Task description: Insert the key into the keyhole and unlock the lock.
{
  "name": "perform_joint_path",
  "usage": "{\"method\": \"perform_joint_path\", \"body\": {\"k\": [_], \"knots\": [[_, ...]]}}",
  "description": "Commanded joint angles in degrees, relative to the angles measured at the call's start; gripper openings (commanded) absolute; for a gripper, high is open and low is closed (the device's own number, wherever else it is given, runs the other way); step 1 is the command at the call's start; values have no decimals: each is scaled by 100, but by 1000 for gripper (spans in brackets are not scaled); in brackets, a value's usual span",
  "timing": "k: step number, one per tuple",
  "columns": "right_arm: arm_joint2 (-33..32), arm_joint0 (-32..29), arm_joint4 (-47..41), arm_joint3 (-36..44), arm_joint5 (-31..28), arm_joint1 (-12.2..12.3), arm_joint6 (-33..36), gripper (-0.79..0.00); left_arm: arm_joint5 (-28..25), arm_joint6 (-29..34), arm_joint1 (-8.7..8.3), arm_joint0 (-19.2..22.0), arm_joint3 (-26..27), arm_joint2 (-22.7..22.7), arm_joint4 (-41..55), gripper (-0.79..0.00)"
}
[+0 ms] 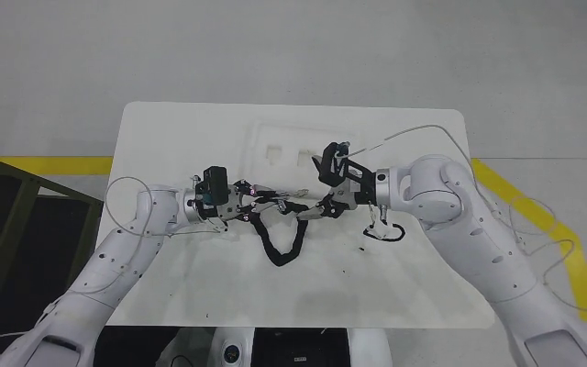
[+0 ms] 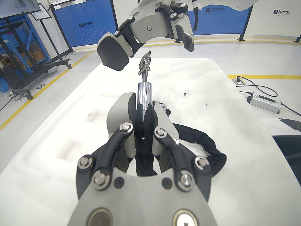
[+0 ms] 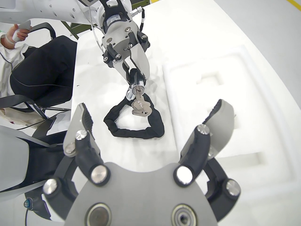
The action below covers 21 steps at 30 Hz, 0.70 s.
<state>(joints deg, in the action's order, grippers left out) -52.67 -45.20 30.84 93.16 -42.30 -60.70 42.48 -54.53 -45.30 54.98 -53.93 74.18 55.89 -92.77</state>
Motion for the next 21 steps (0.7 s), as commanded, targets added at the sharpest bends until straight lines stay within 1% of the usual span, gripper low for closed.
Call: {"method": "perform_joint_path", "body": {"k": [1,3,13,16,21], "knots": [[20,5,19,-5,5,-5,-20,-653,1,-24,3,4,-4,-8,12,-785],[43,12,22,-18,10,-12,-36,-785,-1,-52,5,6,-18,-15,20,-785],[107,40,-204,-110,38,-33,-38,-785,12,-127,9,16,-52,-33,29,-785],[139,65,-417,-181,70,-41,41,-785,39,-154,5,19,-47,-24,10,-785],[247,155,-977,-325,375,-73,354,-785,112,-160,-10,17,4,10,-76,-785]]}}
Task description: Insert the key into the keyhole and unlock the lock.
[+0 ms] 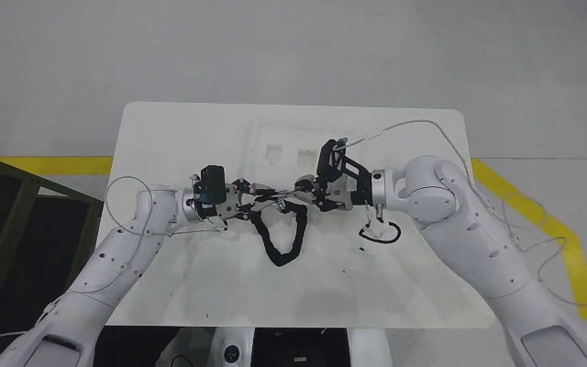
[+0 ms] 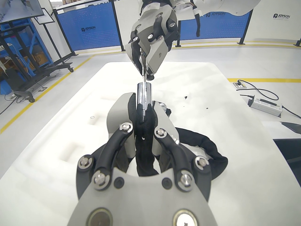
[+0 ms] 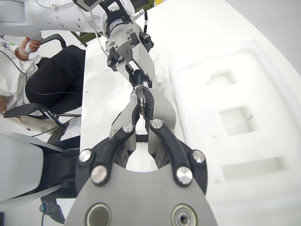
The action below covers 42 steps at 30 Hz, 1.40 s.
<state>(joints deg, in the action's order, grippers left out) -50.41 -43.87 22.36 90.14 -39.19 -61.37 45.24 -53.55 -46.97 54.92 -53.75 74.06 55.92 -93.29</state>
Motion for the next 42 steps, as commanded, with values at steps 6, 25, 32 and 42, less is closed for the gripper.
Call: {"method": "perform_joint_path", "body": {"k": [6,25,32,42], "knots": [[122,156,-883,-180,418,-56,387,-785,35,37,-25,-30,90,47,-73,-785],[314,371,-2057,-615,969,-196,875,0,115,448,-150,-150,538,390,-233,-785],[143,310,-1951,-763,897,-167,774,0,122,545,-195,-223,612,548,-164,-785],[-147,150,-1712,-686,801,-86,723,0,292,1480,-306,-350,592,871,-548,-785]]}}
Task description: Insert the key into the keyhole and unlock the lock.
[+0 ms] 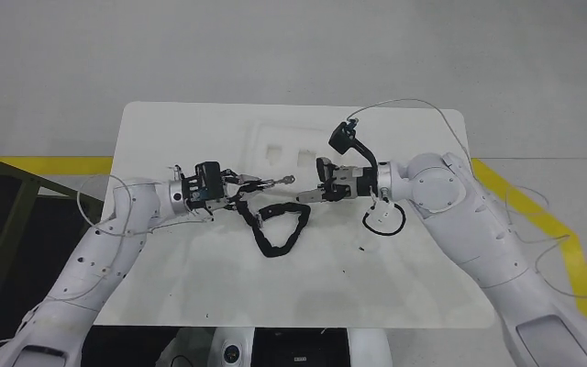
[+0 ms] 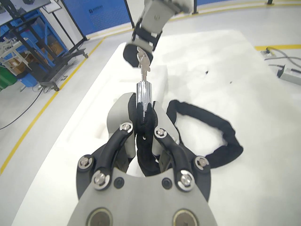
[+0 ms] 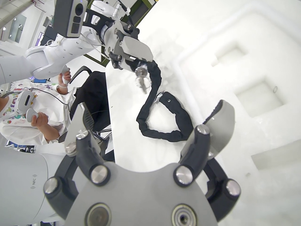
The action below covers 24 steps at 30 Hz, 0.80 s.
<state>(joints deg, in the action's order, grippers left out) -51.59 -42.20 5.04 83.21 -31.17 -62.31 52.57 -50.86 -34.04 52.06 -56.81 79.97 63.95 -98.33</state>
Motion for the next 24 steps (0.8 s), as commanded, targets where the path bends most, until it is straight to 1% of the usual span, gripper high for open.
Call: {"method": "perform_joint_path", "body": {"k": [1,5,8,11,13,16,18,23,24], "knots": [[-63,-43,34,12,6,17,-31,0,63,337,-42,-99,-5,157,-42,-785],[-170,-134,96,55,31,48,-75,0,174,413,-94,-362,23,448,276,-785],[-228,-187,141,82,92,64,-101,0,319,603,-116,-451,-40,600,362,-785],[-272,-226,199,109,142,75,-129,0,496,938,-134,-486,-71,729,368,-785],[-296,-248,234,114,163,81,-143,0,479,1106,-133,-484,-63,753,432,-785],[-328,-274,257,119,158,87,-174,0,485,1375,-110,-399,-35,680,450,-785],[-353,-289,299,126,130,92,-207,0,465,1589,-84,-272,-64,571,398,-785],[-456,-334,466,120,-43,116,-331,0,541,1888,35,58,-328,202,474,-785],[-488,-347,522,126,-104,123,-373,0,554,1902,57,111,-392,143,499,-671]]}}
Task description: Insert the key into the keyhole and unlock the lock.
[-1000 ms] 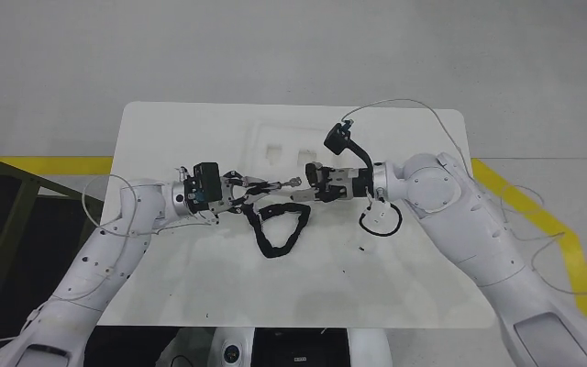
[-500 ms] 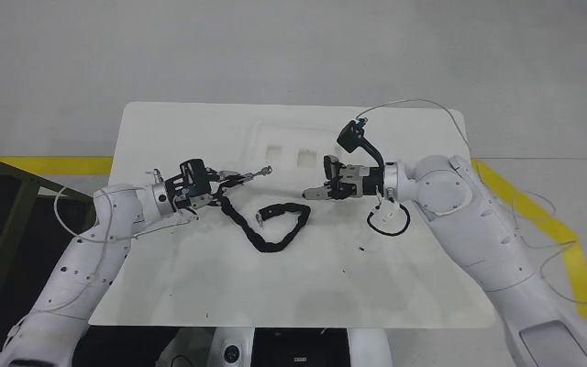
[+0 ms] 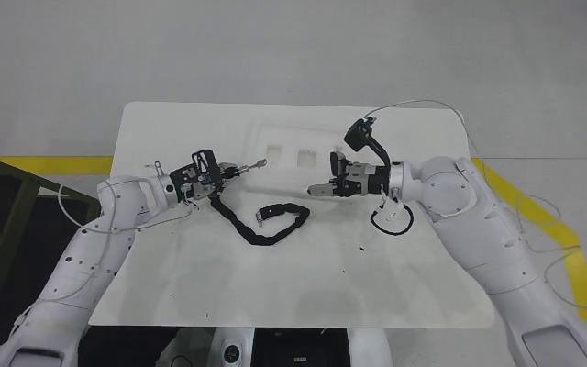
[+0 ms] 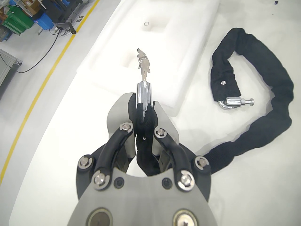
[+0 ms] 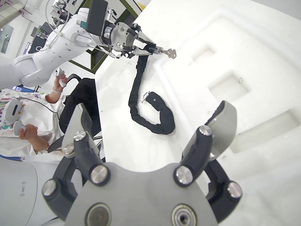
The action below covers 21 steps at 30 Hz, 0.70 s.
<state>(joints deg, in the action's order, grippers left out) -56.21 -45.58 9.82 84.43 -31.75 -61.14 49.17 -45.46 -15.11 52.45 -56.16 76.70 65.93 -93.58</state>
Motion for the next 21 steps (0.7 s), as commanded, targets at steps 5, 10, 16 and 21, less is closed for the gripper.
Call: {"method": "perform_joint_path", "body": {"k": [5,10,16,21], "knots": [[-249,-103,423,-51,-299,59,-316,0,-198,-181,90,313,-361,-281,81,0],[-544,-157,518,-293,-501,115,-594,0,-452,-1016,125,599,-635,-302,298,0],[-1018,-12,1041,-573,-703,207,-939,0,-859,-1557,143,1309,-1159,-372,-1,0],[-1419,184,1941,-732,-365,301,-1123,0,-1102,-1826,183,1990,-1605,-456,-156,0]]}}
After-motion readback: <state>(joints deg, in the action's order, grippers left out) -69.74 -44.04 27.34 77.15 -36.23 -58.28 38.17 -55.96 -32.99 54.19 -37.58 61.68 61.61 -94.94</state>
